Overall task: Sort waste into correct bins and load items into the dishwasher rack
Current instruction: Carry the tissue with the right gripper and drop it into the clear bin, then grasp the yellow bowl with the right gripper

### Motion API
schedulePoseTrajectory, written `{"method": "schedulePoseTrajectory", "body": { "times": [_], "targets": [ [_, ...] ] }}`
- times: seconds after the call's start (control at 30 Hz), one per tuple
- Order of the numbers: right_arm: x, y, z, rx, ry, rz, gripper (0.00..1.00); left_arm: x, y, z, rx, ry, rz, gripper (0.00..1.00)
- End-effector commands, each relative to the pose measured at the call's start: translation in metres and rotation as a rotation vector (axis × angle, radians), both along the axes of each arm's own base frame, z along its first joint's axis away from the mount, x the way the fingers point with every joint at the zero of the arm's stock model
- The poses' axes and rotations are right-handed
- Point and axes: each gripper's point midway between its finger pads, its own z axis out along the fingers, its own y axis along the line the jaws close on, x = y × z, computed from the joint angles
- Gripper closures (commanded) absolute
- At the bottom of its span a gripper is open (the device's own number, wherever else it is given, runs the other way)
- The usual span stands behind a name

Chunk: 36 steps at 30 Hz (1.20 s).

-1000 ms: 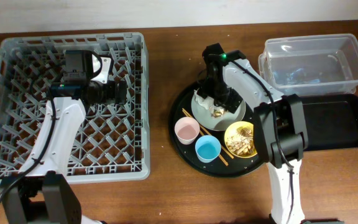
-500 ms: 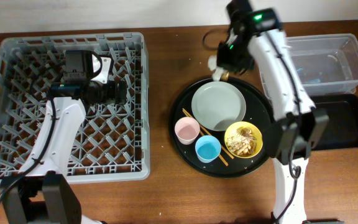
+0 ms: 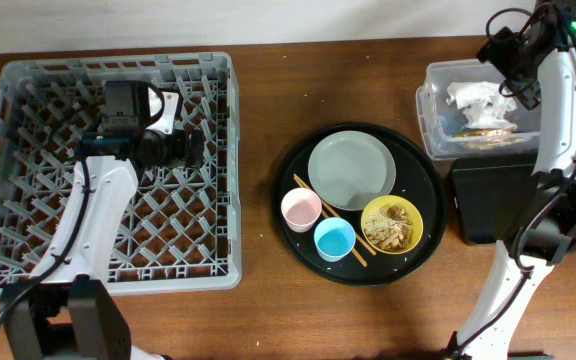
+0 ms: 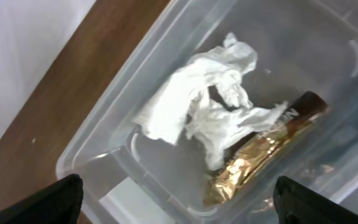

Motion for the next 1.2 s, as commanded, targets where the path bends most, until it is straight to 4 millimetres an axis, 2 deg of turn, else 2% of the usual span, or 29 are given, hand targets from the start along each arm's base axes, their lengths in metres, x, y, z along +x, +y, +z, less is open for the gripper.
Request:
{"method": "schedulePoseTrajectory", "body": {
  "times": [0.0, 0.03, 0.07, 0.1, 0.13, 0.23, 0.27, 0.3, 0.33, 0.4, 0.47, 0.5, 0.53, 0.57, 0.6, 0.63, 0.73, 0.8, 0.87, 0.93, 1.0, 1.1, 1.17],
  "targets": [
    [0.009, 0.014, 0.044, 0.010, -0.102, 0.134, 0.02, 0.004, -0.003, 0.002, -0.004, -0.006, -0.016, 0.01],
    [0.006, 0.019, 0.052, 0.010, -0.107, 0.177, 0.01, 0.004, -0.003, 0.002, -0.005, -0.006, -0.015, 0.01],
    [0.005, 0.037, 0.061, 0.037, -0.127, 0.305, 0.01, 0.004, -0.003, 0.002, -0.005, -0.006, -0.015, 0.01],
    [-0.003, 0.072, 0.076, 0.084, -0.161, 0.529, 0.08, 0.004, -0.003, 0.002, -0.005, -0.007, -0.015, 0.01],
    [-0.018, 0.093, 0.080, 0.105, -0.129, 0.619, 0.10, 0.004, -0.003, 0.002, -0.005, -0.006, -0.016, 0.01],
    [-0.052, 0.146, 0.081, 0.141, -0.014, 0.748, 0.13, 0.004, -0.003, 0.002, -0.005, -0.006, -0.015, 0.01],
    [-0.060, 0.164, 0.080, 0.158, 0.016, 0.780, 0.19, 0.004, -0.003, 0.002, -0.004, -0.006, -0.016, 0.01],
    [-0.061, 0.173, 0.082, 0.163, 0.011, 0.795, 0.20, 0.004, -0.003, 0.002, -0.004, -0.006, -0.016, 0.01],
    [-0.067, 0.190, 0.097, 0.162, -0.021, 0.829, 0.20, 0.004, -0.003, 0.002, -0.004, -0.006, -0.016, 0.01],
    [-0.082, 0.204, 0.128, 0.112, -0.079, 0.864, 0.20, 0.004, -0.003, 0.002, -0.004, -0.006, -0.016, 0.01],
    [-0.113, 0.209, 0.165, 0.041, -0.129, 0.878, 0.20, 0.004, -0.003, 0.002, -0.005, -0.006, -0.015, 0.01],
    [-0.134, 0.209, 0.169, 0.021, -0.109, 0.877, 0.20, 0.004, -0.003, 0.002, -0.004, -0.006, -0.016, 0.01],
    [-0.143, 0.209, 0.168, 0.028, -0.092, 0.878, 0.20, 0.004, -0.003, 0.002, -0.004, -0.006, -0.016, 0.01],
    [-0.163, 0.206, 0.144, 0.079, 0.014, 0.828, 0.25, 0.004, -0.003, 0.002, -0.005, -0.006, -0.016, 0.01],
    [-0.173, 0.205, 0.117, 0.105, 0.119, 0.806, 0.25, 0.004, -0.003, 0.002, -0.004, -0.006, -0.016, 0.01],
    [-0.186, 0.208, 0.071, 0.160, 0.274, 0.801, 0.26, 0.004, -0.003, 0.002, -0.005, -0.006, -0.015, 0.01],
    [-0.206, 0.220, -0.023, 0.223, 0.459, 0.799, 0.26, 0.004, -0.003, 0.002, -0.005, -0.006, -0.015, 0.01],
    [-0.213, 0.227, -0.048, 0.232, 0.491, 0.788, 0.28, 0.004, -0.003, 0.002, -0.004, -0.006, -0.016, 0.01],
    [-0.220, 0.242, -0.075, 0.209, 0.526, 0.703, 0.40, 0.004, -0.003, 0.002, -0.005, -0.006, -0.015, 0.01],
    [-0.218, 0.244, -0.099, 0.071, 0.529, 0.547, 0.44, 0.004, -0.003, 0.002, -0.005, -0.006, -0.015, 0.01],
    [-0.217, 0.259, -0.115, 0.036, 0.497, 0.528, 0.46, 0.004, -0.003, 0.002, -0.004, -0.006, -0.016, 0.01],
    [-0.210, 0.257, -0.131, -0.033, 0.491, 0.527, 0.51, 0.004, -0.003, 0.002, -0.005, -0.006, -0.015, 0.01],
    [-0.211, 0.256, -0.140, -0.041, 0.514, 0.537, 0.62, 0.004, -0.003, 0.002, -0.004, -0.006, -0.016, 0.01]
  ]
}}
